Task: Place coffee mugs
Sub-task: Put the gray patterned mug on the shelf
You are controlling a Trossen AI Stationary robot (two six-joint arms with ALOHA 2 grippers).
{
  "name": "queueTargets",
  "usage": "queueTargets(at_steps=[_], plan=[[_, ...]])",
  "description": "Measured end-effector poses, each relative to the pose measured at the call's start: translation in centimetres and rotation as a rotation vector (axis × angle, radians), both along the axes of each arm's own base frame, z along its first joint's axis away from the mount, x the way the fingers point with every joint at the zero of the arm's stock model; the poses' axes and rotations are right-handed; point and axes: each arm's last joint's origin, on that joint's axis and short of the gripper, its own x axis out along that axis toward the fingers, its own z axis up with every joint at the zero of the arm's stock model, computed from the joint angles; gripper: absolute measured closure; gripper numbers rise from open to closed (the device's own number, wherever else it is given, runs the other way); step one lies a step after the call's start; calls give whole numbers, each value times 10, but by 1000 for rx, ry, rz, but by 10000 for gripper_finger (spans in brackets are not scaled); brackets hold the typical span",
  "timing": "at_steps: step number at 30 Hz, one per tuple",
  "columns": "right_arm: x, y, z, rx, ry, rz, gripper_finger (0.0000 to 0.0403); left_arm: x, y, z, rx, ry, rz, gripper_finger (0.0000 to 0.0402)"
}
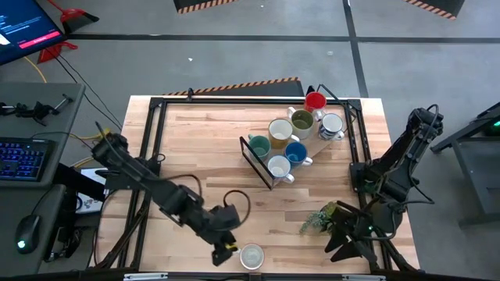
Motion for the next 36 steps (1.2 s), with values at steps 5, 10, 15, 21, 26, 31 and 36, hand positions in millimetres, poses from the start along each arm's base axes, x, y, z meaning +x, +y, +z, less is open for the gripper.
queueTargets(at_steps=[5, 10, 15, 21, 26, 31, 36], plan=[[0, 0, 0, -4, -2, -12, 236, 17, -4, -28, 46, 62, 29, 266], [1, -1, 0, -9, -10, -38, 236, 27, -1, -44, 69, 97, 44, 266], [1, -1, 0, -9, -10, -39, 236, 34, 0, -60, 99, 148, 53, 266], [1, -1, -1, -15, -7, -40, 236, 41, -2, -84, 146, 214, 51, 266], [0, -2, -2, -28, 2, -40, 235, 48, -8, -93, 127, 197, 39, 266], [0, -2, -3, -32, 5, -40, 236, 49, -12, -93, 98, 185, 21, 266], [0, -2, -2, -29, 6, -41, 236, 49, -16, -95, 87, 187, 3, 266]])
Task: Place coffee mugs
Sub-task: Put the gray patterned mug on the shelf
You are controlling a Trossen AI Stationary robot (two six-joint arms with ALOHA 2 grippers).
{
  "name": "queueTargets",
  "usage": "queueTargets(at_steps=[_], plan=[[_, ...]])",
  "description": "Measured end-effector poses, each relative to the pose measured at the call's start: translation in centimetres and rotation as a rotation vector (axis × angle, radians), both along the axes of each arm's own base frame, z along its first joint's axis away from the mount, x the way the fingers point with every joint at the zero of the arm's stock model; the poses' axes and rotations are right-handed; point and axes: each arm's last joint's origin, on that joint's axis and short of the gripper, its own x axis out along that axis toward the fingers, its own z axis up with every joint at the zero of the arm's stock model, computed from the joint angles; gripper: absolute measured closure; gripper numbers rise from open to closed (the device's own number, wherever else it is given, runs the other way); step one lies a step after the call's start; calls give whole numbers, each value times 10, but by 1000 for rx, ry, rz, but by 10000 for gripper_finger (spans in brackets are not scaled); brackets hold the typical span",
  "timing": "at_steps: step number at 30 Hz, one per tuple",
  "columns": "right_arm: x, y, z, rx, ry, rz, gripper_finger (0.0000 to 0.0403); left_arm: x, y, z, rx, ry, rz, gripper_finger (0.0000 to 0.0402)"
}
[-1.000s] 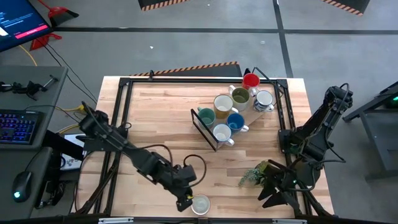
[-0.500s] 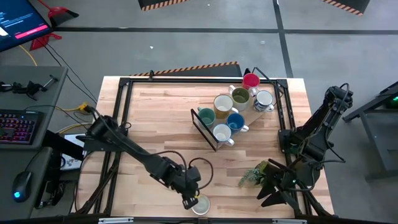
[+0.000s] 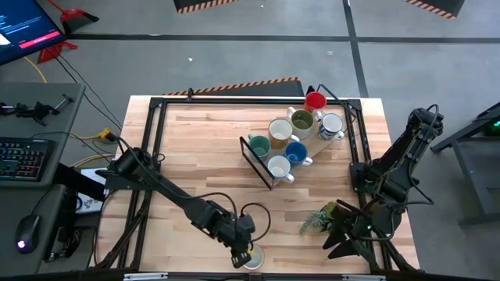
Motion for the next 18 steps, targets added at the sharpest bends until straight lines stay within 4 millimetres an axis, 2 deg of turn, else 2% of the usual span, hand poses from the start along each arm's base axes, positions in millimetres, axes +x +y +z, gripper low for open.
queueTargets(at_steps=[8, 12, 15, 18], plan=[[0, 0, 0, 3, 2, -1, 236, 7, -6, -23, -12, 37, -21, 266], [0, 0, 0, 3, 3, -2, 236, 10, -8, -25, -11, 17, -36, 269], [0, 0, 0, 3, 3, -2, 236, 12, -7, -24, -5, -7, -54, 285], [0, 0, 0, 1, 4, -2, 236, 14, -4, -24, 3, -14, -62, 318]])
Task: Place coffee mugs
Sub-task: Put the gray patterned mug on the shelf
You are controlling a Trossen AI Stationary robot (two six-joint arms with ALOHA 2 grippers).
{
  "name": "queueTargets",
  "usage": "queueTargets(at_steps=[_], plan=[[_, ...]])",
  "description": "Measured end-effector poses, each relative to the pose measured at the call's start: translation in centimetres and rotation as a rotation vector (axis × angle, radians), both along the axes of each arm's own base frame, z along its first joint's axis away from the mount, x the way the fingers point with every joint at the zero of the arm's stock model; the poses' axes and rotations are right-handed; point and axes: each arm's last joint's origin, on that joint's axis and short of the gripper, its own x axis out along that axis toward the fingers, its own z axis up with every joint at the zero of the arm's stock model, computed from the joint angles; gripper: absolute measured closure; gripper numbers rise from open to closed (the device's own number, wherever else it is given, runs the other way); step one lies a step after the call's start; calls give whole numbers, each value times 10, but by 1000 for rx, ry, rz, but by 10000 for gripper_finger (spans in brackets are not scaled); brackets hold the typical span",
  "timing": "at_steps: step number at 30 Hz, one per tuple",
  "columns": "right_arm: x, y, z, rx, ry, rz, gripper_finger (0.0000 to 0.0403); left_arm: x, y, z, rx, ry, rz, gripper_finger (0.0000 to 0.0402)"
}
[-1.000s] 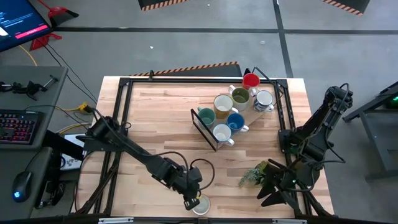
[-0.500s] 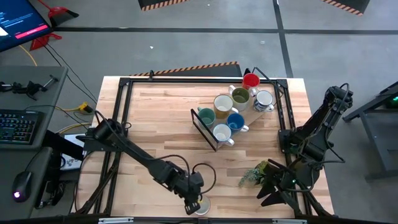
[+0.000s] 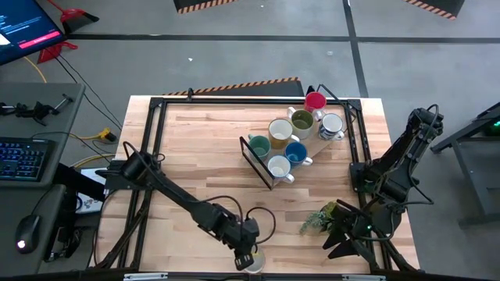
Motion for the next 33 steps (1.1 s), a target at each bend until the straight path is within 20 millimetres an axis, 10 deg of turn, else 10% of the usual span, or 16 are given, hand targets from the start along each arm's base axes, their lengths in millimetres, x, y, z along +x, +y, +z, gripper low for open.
queueTargets(at_steps=[6, 26, 33], plan=[[0, 0, 0, 3, 2, -1, 236, 6, 11, -1, 44, -18, -26, 391], [1, -1, 0, -10, -17, -39, 236, 54, 77, 44, 193, -163, -39, 398], [1, -2, -2, -93, -56, -11, 236, 61, 72, 45, 381, -171, -314, 398]])
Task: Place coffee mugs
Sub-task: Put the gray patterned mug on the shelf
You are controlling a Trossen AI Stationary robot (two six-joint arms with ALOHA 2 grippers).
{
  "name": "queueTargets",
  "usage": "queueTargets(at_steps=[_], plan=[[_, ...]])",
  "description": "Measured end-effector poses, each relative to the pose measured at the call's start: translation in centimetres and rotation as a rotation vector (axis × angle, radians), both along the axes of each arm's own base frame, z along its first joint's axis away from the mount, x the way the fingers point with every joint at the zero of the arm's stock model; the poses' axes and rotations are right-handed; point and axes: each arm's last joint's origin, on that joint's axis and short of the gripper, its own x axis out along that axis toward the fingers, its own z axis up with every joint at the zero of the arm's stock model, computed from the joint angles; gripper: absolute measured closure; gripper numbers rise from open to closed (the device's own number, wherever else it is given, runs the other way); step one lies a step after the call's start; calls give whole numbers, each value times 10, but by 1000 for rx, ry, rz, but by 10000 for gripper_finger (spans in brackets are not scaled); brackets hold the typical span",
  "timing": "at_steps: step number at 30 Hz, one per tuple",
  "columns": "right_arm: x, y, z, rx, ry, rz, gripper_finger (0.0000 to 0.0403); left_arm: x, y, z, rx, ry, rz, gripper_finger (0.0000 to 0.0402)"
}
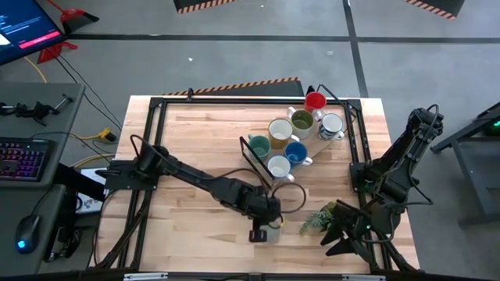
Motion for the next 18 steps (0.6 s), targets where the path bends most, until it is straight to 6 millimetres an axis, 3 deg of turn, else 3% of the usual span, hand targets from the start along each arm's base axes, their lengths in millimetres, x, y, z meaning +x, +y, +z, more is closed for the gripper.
queueTargets(at_steps=[5, 18], plan=[[0, -1, -2, -47, -3, 8, 236, 3, -10, 15, 68, -71, -122, 398], [9, -13, -10, -123, 38, -98, 236, -8, -46, 89, 322, -382, -561, 398]])
